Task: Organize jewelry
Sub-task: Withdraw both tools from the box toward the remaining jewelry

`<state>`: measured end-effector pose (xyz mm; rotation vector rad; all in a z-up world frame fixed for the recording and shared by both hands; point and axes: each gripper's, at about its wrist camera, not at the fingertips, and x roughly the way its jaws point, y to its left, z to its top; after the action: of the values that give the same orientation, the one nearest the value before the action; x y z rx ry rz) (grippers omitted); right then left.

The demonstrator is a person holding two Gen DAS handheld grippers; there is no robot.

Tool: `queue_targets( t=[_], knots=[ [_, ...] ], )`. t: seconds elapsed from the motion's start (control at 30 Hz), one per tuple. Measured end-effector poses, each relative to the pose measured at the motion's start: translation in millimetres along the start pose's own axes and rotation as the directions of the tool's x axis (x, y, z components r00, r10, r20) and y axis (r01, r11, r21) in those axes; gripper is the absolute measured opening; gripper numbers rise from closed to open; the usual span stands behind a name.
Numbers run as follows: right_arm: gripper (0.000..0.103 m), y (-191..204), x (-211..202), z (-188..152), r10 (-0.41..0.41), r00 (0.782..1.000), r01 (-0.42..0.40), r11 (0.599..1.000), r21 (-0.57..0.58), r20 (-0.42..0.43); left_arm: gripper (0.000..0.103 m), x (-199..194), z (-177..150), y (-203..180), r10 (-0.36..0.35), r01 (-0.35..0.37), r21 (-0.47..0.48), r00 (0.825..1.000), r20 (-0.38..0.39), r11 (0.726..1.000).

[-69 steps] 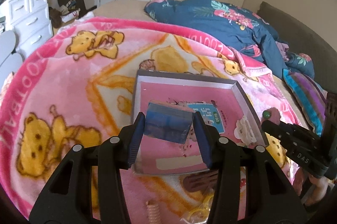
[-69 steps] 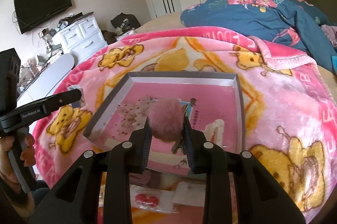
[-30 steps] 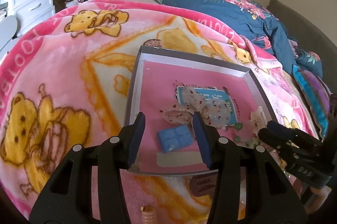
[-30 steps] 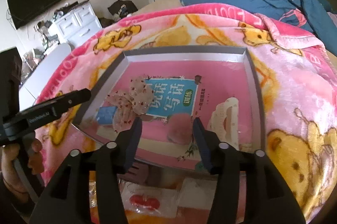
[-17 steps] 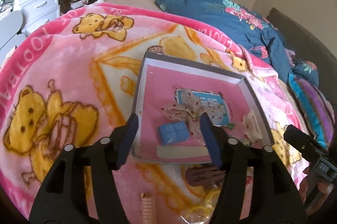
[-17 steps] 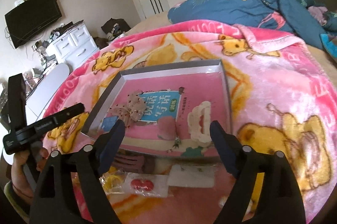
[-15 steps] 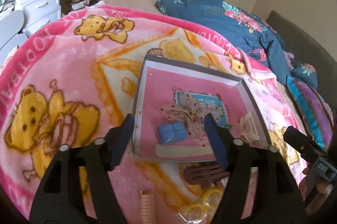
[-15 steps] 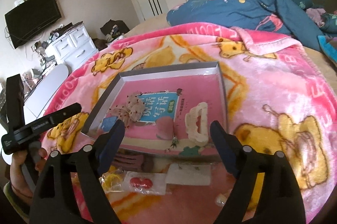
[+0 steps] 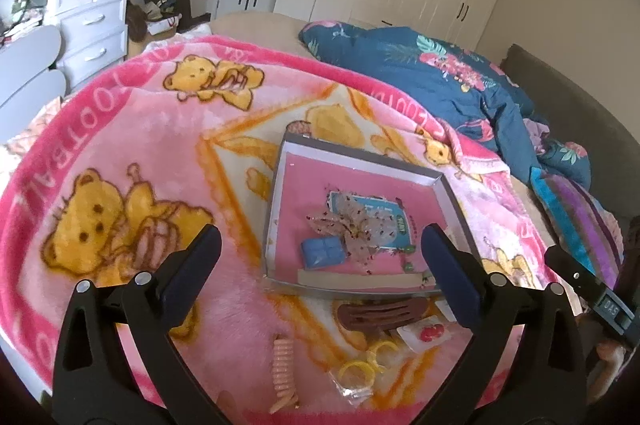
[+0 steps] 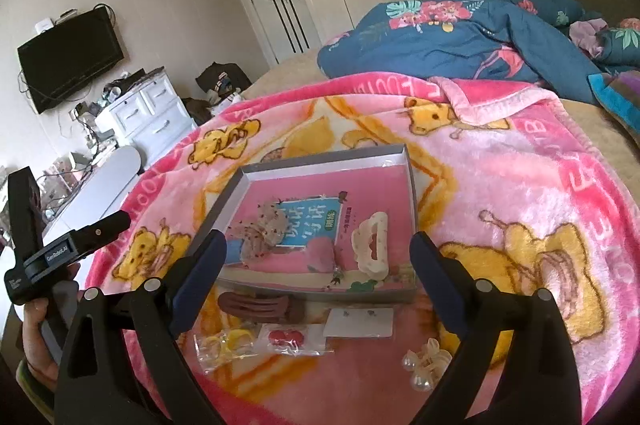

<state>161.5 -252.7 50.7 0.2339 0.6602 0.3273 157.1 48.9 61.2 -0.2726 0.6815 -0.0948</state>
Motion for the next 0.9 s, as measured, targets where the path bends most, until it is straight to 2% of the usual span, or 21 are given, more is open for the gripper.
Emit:
queue_targets(
  t=[0.6,0.9],
  knots=[
    [0.093,13.0,-51.8,-3.9,0.018,0.998,-0.017,1.000,-0.026,0.054,0.094,-49.2,-5.3,-10.7,-0.005,0.004,0.045,0.999,0.041,0.999],
    [0.093,13.2,-62.3,-16.4,0.026,0.999,-0.025,0.999,-0.028,0.040,0.094,-57.1,-18.2,-9.5,0.016,-0.018,0.064,0.999,0.027,0.998]
  ],
)
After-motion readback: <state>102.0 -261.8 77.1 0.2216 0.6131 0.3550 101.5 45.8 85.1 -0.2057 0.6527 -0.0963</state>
